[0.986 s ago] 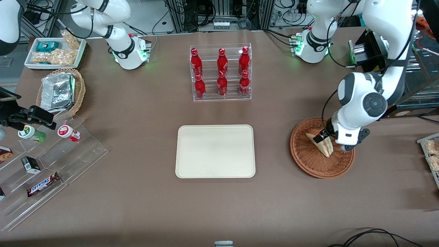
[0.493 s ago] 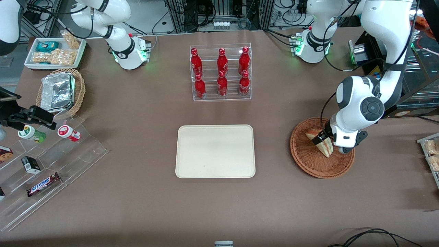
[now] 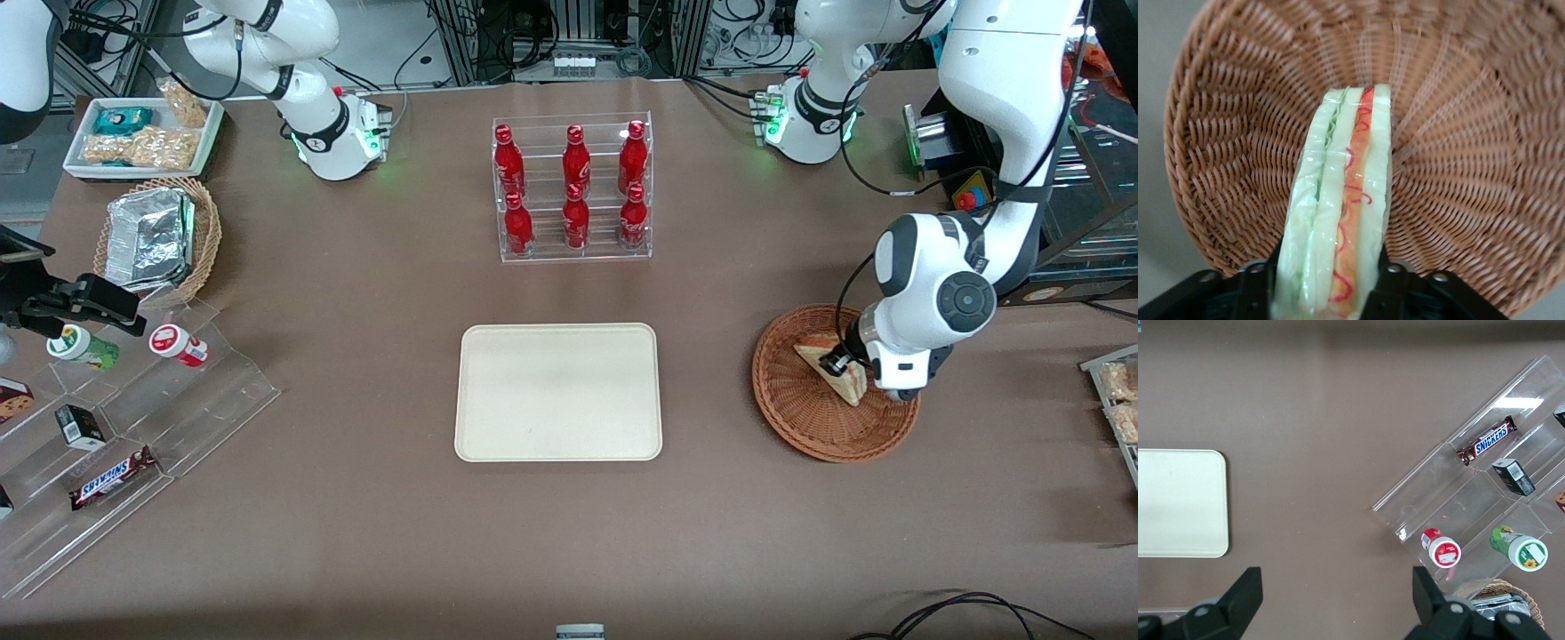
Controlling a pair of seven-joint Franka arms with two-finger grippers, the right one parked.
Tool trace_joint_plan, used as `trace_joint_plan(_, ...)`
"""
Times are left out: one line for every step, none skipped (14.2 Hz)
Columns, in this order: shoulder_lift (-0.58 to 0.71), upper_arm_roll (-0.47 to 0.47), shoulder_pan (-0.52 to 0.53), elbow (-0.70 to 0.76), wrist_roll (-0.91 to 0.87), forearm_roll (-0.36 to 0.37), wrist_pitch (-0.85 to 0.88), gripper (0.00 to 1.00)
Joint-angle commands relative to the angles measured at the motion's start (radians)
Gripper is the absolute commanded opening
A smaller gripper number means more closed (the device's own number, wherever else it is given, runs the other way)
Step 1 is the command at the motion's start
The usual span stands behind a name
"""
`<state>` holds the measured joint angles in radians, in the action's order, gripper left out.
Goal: Place sandwich from basket to tray
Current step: 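Lift the sandwich with the left gripper and carry it over the tray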
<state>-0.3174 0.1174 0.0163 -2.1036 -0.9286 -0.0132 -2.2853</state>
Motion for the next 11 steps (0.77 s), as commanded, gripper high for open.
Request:
trace_joint_plan(-0.017,0.004,0.002,0.098,-0.113,0.001,0.056,0.09)
trace_joint_plan(-0.023,0.005,0.001,0.153,-0.134,0.001,0.119,0.09)
trace_joint_plan(-0.032,0.007,-0.002,0.199,-0.136,-0.001,0.165,0.09)
trace_joint_plan(-0.035,0.008,-0.009,0.235,-0.136,-0.004,0.197,0.09)
trace_joint_plan(-0.034,0.011,-0.018,0.252,-0.136,-0.005,0.211,0.08)
trace_joint_plan(-0.029,0.015,-0.035,0.257,-0.134,-0.005,0.211,0.08)
trace_joint_plan(-0.022,0.015,-0.064,0.257,-0.118,0.001,0.216,0.09)
trace_joint_plan(-0.014,0.016,-0.100,0.257,-0.096,0.002,0.230,0.09)
trace_joint_plan(-0.009,0.016,-0.149,0.257,-0.064,0.002,0.237,0.08)
trace_joint_plan(-0.009,0.016,-0.195,0.258,-0.050,0.001,0.237,0.08)
trace_joint_plan(-0.015,0.016,-0.241,0.261,-0.049,0.007,0.236,0.08)
